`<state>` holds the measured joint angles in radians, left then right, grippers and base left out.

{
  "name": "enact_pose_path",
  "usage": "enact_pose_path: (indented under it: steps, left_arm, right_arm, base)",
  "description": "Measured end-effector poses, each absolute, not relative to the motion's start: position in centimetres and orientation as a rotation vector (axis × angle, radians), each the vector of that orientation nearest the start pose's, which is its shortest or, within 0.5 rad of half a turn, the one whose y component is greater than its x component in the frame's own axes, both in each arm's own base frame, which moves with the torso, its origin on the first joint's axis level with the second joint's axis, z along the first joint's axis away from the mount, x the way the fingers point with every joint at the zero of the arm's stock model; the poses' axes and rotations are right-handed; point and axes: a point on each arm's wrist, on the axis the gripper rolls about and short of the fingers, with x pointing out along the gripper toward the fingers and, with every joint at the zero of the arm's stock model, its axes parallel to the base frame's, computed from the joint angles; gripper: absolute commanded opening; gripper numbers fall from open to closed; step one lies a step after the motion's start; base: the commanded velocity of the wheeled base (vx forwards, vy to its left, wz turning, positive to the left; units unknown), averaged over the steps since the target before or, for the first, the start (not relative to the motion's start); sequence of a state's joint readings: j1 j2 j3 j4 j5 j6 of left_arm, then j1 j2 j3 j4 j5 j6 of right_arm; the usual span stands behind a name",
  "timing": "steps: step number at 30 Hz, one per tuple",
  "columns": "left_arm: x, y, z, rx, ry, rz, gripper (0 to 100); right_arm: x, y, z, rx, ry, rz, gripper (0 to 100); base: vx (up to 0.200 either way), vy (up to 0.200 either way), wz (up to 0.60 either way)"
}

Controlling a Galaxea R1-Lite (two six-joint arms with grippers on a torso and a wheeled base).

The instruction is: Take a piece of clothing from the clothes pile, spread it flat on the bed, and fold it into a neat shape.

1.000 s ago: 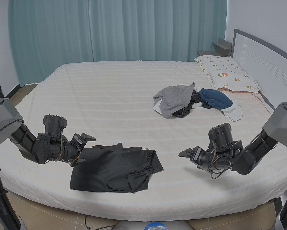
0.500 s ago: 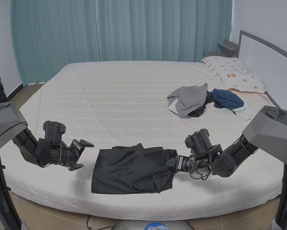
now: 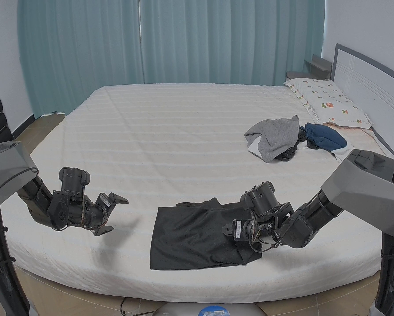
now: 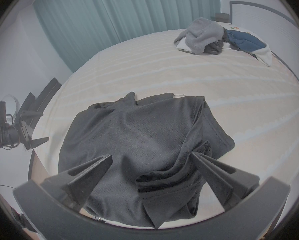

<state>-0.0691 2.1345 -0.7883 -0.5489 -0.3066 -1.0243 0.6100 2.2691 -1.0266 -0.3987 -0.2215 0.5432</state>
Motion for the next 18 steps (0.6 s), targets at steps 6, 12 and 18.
enact_pose_path:
  steps: [6, 12, 18]
  left_arm:
    - [34.2, -3.0, 2.7, -1.050, 0.914, 0.086, 100]
    - [34.2, -3.1, 2.7, -1.048, 0.914, 0.088, 100]
    - [34.2, -3.1, 2.6, -1.046, 0.914, 0.088, 100]
  right_arm:
    - [31.9, 21.1, 0.6, 0.080, 0.837, 0.107, 100]
    - [31.2, 20.2, 0.0, 0.029, 0.868, 0.100, 100]
    - [30.5, 18.5, 0.0, 0.019, 0.890, 0.071, 100]
  base:
    - [0.000, 0.000, 0.00]
    - [0.000, 0.000, 0.00]
    - [0.000, 0.000, 0.00]
